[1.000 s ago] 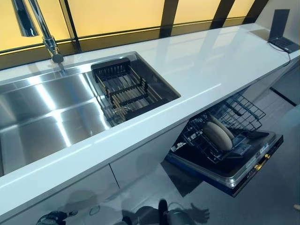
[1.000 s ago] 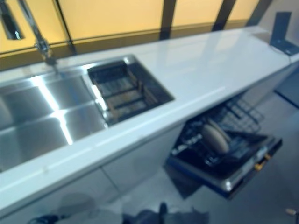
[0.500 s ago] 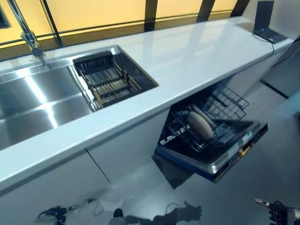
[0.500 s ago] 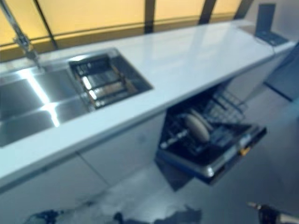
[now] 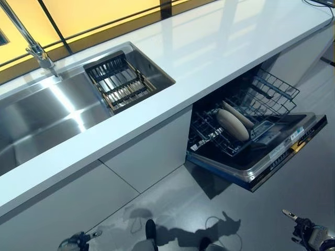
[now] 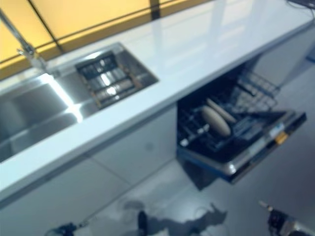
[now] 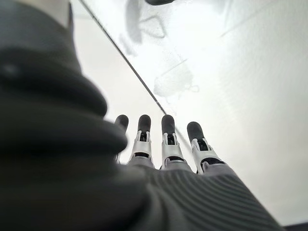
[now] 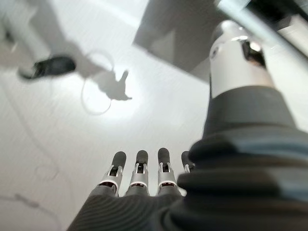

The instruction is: Take plates into dishwasher

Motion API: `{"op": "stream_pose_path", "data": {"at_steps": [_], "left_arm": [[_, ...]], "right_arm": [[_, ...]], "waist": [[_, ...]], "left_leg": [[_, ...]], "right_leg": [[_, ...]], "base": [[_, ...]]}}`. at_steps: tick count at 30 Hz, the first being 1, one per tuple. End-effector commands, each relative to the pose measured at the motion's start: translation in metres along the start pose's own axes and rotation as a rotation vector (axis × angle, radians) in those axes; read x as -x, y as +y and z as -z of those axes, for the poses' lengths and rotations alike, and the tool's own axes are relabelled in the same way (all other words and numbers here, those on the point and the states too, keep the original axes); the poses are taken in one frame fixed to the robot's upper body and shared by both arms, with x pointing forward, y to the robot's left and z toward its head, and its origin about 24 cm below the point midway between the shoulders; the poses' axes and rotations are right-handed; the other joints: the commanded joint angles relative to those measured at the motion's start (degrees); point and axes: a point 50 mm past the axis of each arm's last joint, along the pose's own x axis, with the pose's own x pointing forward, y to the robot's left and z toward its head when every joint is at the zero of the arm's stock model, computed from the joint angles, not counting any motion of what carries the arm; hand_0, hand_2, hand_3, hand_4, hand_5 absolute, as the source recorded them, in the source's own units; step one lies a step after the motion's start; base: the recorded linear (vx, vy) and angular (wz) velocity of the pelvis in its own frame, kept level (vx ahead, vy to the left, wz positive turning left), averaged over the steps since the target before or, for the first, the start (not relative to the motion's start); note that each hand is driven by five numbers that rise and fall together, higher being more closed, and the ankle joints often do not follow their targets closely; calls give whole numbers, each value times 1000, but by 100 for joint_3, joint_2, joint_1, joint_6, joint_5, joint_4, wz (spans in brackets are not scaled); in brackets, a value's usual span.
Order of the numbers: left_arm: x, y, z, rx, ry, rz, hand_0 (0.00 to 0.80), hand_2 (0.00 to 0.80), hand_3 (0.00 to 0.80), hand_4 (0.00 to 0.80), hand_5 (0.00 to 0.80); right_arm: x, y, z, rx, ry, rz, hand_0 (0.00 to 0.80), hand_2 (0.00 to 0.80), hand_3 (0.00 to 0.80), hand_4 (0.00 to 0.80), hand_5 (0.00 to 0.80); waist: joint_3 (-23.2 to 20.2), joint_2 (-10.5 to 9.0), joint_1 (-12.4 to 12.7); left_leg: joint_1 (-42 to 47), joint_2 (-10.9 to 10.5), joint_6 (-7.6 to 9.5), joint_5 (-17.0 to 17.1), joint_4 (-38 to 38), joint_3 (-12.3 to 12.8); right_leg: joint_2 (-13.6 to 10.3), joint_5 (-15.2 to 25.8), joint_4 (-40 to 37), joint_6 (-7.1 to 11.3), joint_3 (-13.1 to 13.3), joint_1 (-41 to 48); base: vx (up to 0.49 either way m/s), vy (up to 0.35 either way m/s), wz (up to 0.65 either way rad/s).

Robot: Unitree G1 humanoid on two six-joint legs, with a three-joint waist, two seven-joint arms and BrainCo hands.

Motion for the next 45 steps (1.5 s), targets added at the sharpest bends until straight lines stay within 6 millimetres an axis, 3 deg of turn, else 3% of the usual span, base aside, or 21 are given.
{"op": "stream_pose_path", "data": {"at_steps": [1,2,3,4,6,9,13,16,22,30,37,45], "left_arm": [[-1,-5,4,31,14,14,0,0,0,0,0],[-1,-12,1,13,4,38,0,0,0,0,0],[-1,-14,1,8,2,43,0,0,0,0,0],[-1,-21,-2,3,-6,58,0,0,0,0,0],[-1,-24,-9,-8,-17,69,0,0,0,0,0],[0,-24,-12,-4,-33,63,0,0,0,0,0],[0,-22,2,-9,-15,66,0,0,0,0,0],[1,-23,14,5,3,73,0,0,0,0,0],[2,-31,20,31,2,101,0,0,0,0,0],[3,-38,21,40,-17,117,0,0,0,0,0],[4,-41,22,0,-11,139,0,0,0,0,0],[5,-41,24,-55,-4,152,0,0,0,0,0]], "right_arm": [[1,23,-20,-261,-143,-119,0,0,0,0,0],[1,25,-21,-327,-176,-151,0,0,0,0,0],[2,25,-21,-344,-185,-156,0,0,0,0,0],[2,32,-22,-390,-223,-195,0,0,0,0,0],[6,44,-29,-441,-290,-232,0,0,0,0,0],[7,54,-33,-485,-319,-243,0,0,0,0,0],[14,47,-61,-562,-405,-200,0,0,0,0,0],[20,42,-79,-651,-464,-191,0,0,0,0,0],[28,43,-98,-746,-511,-141,0,0,0,0,0],[44,57,-130,-761,-614,-319,0,0,0,0,0],[70,101,-162,-668,-709,-593,0,0,0,0,0],[123,159,-199,-572,-850,-901,0,0,0,0,0]], "waist": [[47,-322,8],[10,-306,-6],[-7,-278,-1],[-75,-173,-4],[-118,41,-95],[-20,159,-58],[135,421,-5],[215,590,19],[370,808,16],[440,1005,101],[365,1076,237],[154,1032,416]], "left_leg": [[-151,260,128,-1093,1525,735],[-99,341,152,-1300,2190,831],[-55,321,179,-1399,2277,796],[339,69,343,-1743,2031,667],[798,-131,289,-1466,632,704],[660,-332,315,-1310,358,404],[653,-492,293,-1096,-156,354],[579,-618,286,-1020,-315,240],[469,-699,315,-1044,-294,361],[308,-814,358,-1099,-158,354],[329,-850,349,-1073,-246,329],[551,-803,353,-1096,-317,430]], "right_leg": [[2,-12,-283,-550,-40,228],[-44,10,-320,-546,-100,231],[-57,4,-284,-532,-111,203],[-128,-45,-16,-431,-42,-26],[-118,-70,233,-290,-146,-306],[-123,107,109,-176,-60,-430],[-121,293,-185,-78,-134,-582],[-98,323,-264,-91,-89,-729],[-179,347,-310,-98,-56,-885],[-285,261,-126,-105,-53,-1071],[-366,259,-153,-73,-141,-1049],[-472,253,-196,-19,-389,-819]], "base": [[-58,-12,6],[-31,24,-2],[-44,173,23],[-79,265,33],[-125,233,37],[-103,32,69],[-112,35,24],[-85,48,-2],[-51,43,-6],[-6,23,-6],[0,0,0],[6,3,0]]}}
